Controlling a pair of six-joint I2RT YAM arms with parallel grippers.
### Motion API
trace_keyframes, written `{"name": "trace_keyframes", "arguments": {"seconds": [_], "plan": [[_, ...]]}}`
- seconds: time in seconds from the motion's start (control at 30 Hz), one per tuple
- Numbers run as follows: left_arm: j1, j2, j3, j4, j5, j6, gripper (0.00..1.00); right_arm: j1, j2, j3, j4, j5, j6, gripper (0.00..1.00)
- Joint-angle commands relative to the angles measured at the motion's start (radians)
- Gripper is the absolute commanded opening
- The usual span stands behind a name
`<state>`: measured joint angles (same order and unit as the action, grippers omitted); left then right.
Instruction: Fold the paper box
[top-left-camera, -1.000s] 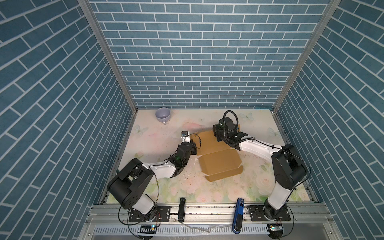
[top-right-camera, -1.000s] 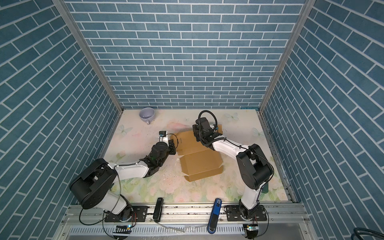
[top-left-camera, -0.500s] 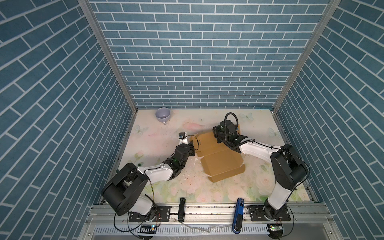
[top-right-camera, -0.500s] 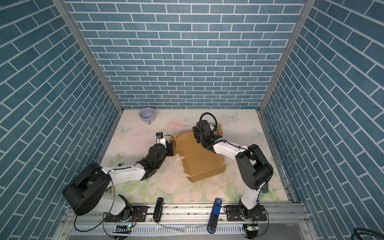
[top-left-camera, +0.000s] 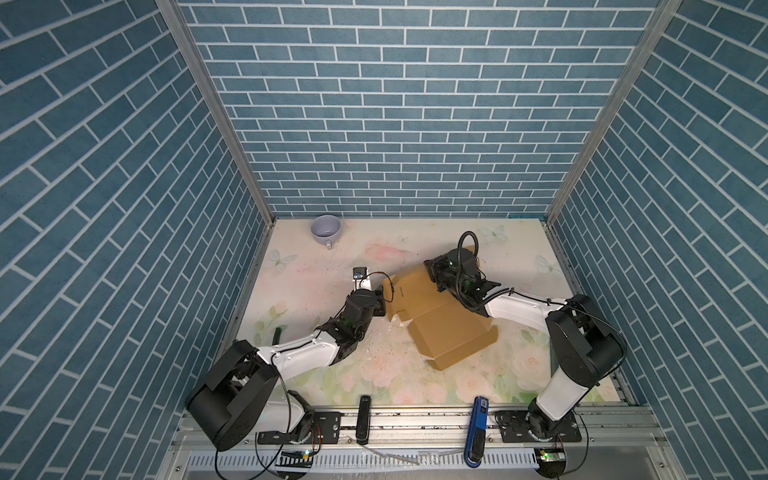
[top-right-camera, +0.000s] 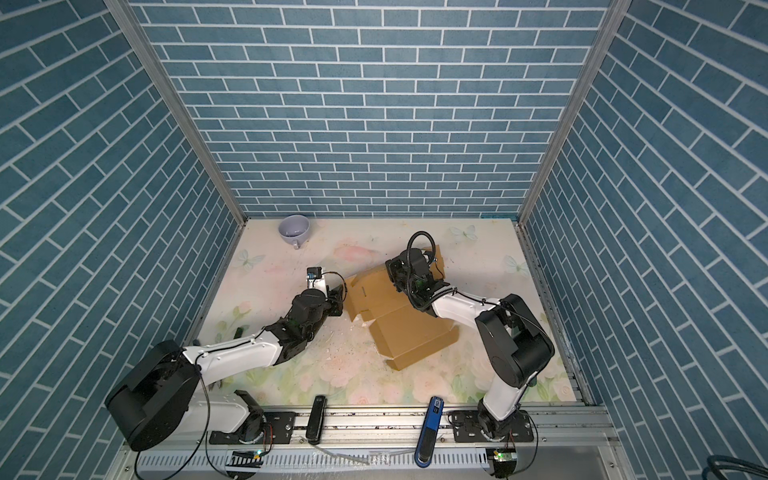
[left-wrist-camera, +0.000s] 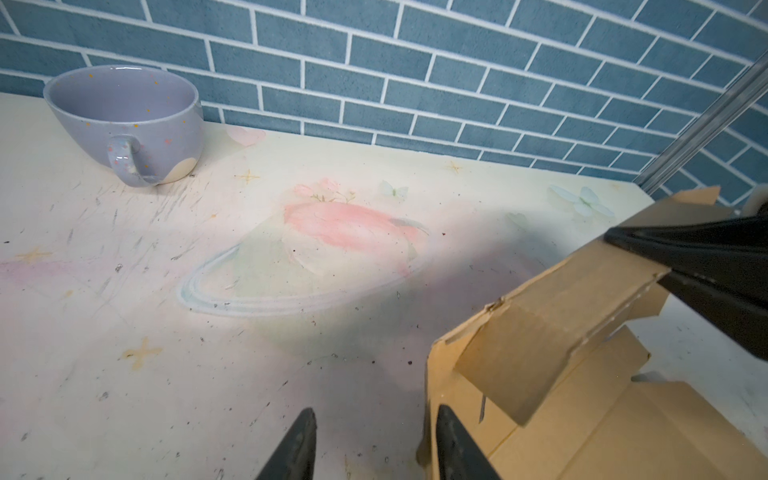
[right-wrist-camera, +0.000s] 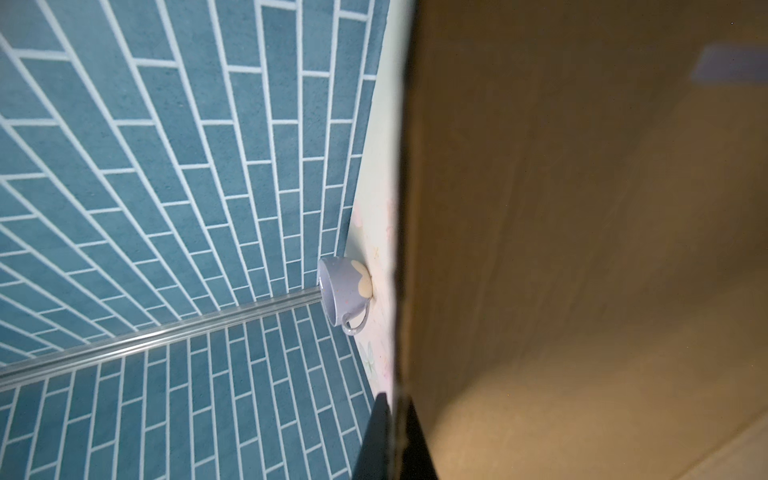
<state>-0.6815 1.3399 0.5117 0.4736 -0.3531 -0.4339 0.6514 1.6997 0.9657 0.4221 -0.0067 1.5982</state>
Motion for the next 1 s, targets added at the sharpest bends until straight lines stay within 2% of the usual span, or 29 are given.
{"name": "trace_keyframes", "arguments": {"seconds": [0.0, 0.17, 0.4, 0.97], "plan": [[-0.006, -0.020, -0.006, -0.066, 0.012, -0.004, 0.48, -0.010, 0.000, -0.030, 0.136, -0.069, -0.054, 0.04], [-0.004, -0.052, -0.013, -0.106, 0.010, -0.014, 0.49, -0.027, 0.027, -0.044, 0.206, -0.148, -0.080, 0.04], [-0.005, -0.074, -0.006, -0.144, 0.023, -0.011, 0.51, -0.054, 0.033, -0.054, 0.214, -0.226, -0.135, 0.04], [-0.006, -0.018, 0.020, -0.139, 0.124, -0.016, 0.53, -0.093, 0.052, -0.110, 0.227, -0.288, -0.199, 0.03]]}}
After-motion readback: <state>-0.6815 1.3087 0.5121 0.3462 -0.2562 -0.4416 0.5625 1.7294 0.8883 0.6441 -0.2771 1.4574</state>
